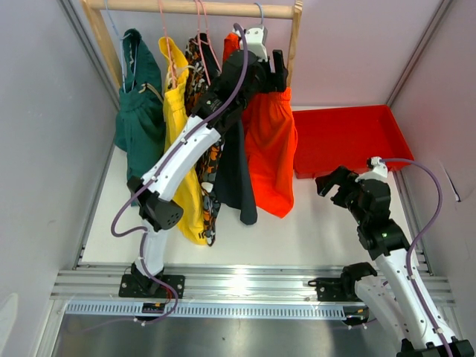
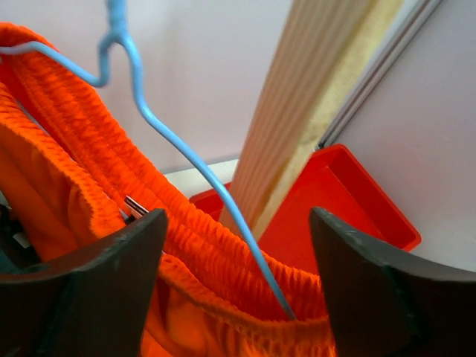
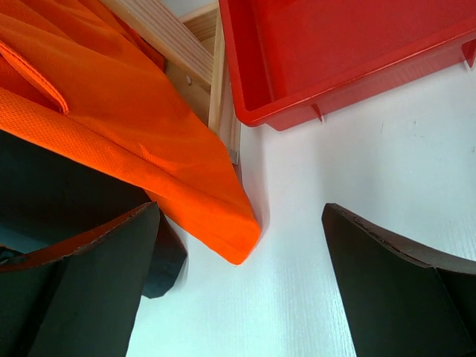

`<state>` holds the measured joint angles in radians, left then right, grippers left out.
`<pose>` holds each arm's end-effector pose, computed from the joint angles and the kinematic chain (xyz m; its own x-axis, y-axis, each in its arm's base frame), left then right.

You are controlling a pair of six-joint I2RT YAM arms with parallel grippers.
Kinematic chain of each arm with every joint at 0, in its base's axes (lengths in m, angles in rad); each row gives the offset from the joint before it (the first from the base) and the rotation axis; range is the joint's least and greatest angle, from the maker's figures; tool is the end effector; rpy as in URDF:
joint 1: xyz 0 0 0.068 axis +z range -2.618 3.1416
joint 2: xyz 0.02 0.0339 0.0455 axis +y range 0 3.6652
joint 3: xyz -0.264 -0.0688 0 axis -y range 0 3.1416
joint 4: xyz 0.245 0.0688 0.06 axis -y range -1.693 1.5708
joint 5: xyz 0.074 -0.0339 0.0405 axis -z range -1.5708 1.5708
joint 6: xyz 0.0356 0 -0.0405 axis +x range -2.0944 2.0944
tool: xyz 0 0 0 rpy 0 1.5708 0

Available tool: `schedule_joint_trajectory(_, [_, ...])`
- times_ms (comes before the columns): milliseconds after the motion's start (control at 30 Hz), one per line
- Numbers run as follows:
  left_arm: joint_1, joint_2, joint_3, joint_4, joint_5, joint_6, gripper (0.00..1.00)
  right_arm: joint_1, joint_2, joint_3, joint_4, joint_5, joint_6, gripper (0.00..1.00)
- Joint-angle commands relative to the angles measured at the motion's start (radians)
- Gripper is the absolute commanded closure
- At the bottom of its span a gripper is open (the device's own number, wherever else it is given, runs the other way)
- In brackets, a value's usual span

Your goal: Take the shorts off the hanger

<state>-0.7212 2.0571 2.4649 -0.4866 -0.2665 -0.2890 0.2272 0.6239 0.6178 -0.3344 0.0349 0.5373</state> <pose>0.3460 -0.2917 0.4906 -0.1820 -0.2061 -0.9615 0.4047 0.8754 -0.2642 0.1507 0.0336 0.2896 -0.3783 0.4375 -0.8157 0.0007 0.8814 0.4724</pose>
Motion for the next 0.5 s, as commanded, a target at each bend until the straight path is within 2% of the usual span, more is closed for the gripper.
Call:
schedule_joint_trajectory(0, [0.014, -0.002, 0.045, 0.078, 0.004, -0.024, 0.23, 0.004, 0.003, 0.033, 0.024, -0.013, -0.026, 0.01])
schedule_joint_trajectory(100, [0.016, 0.003, 0.043, 0.1, 0.003, -0.024, 0.27, 0.006, 0.008, 0.03, 0.031, -0.016, -0.03, 0.01])
schedule_joint_trajectory(200, [0.017, 0.006, 0.043, 0.12, 0.009, -0.025, 0.39, 0.006, 0.013, 0.028, 0.035, -0.016, -0.034, 0.01])
schedule_joint_trajectory(333, [0.032, 0.017, 0.039, 0.131, 0.052, -0.05, 0.63, 0.006, 0.016, 0.028, 0.035, -0.016, -0.036, 0.01])
schedule_joint_trajectory(400, [0.048, 0.026, 0.042, 0.137, 0.131, -0.091, 0.67, 0.008, 0.016, 0.028, 0.037, -0.016, -0.036, 0.01])
schedule_joint_trajectory(467, [0.065, 0.037, 0.046, 0.135, 0.17, -0.121, 0.76, 0.009, 0.016, 0.028, 0.037, -0.016, -0.036, 0.0])
